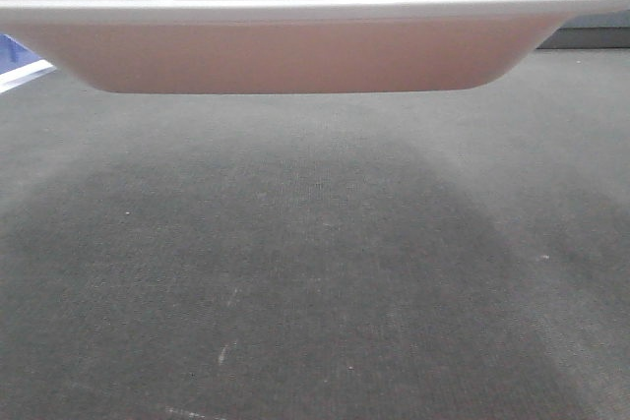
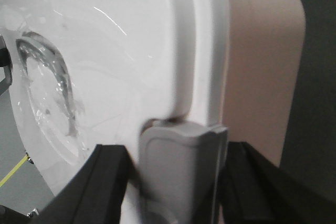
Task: Grab white bin and place on right shelf
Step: 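Lift the pink bin off the table with both grippers, then carry the raised bin with both grippers while the base drives away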
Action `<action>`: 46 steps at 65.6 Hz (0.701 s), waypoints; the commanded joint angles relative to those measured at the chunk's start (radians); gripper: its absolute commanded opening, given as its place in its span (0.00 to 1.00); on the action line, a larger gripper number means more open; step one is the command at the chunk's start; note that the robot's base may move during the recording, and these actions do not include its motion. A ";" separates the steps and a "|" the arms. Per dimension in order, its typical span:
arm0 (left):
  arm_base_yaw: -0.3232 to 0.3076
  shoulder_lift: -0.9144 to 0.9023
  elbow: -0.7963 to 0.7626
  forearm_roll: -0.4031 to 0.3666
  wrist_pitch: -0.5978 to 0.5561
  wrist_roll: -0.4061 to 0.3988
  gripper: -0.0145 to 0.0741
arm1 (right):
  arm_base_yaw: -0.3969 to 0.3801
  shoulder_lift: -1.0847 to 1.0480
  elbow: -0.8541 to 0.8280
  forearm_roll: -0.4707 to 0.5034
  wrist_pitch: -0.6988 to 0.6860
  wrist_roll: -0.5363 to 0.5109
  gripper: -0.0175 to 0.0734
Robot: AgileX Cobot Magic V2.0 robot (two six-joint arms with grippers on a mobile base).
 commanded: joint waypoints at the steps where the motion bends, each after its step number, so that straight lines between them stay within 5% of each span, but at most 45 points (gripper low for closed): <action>1: -0.024 -0.019 -0.029 -0.166 0.196 0.006 0.37 | 0.020 -0.023 -0.034 0.232 0.208 -0.016 0.66; 46: -0.024 -0.019 -0.029 -0.166 0.196 0.006 0.37 | 0.020 -0.021 -0.034 0.232 0.199 -0.016 0.66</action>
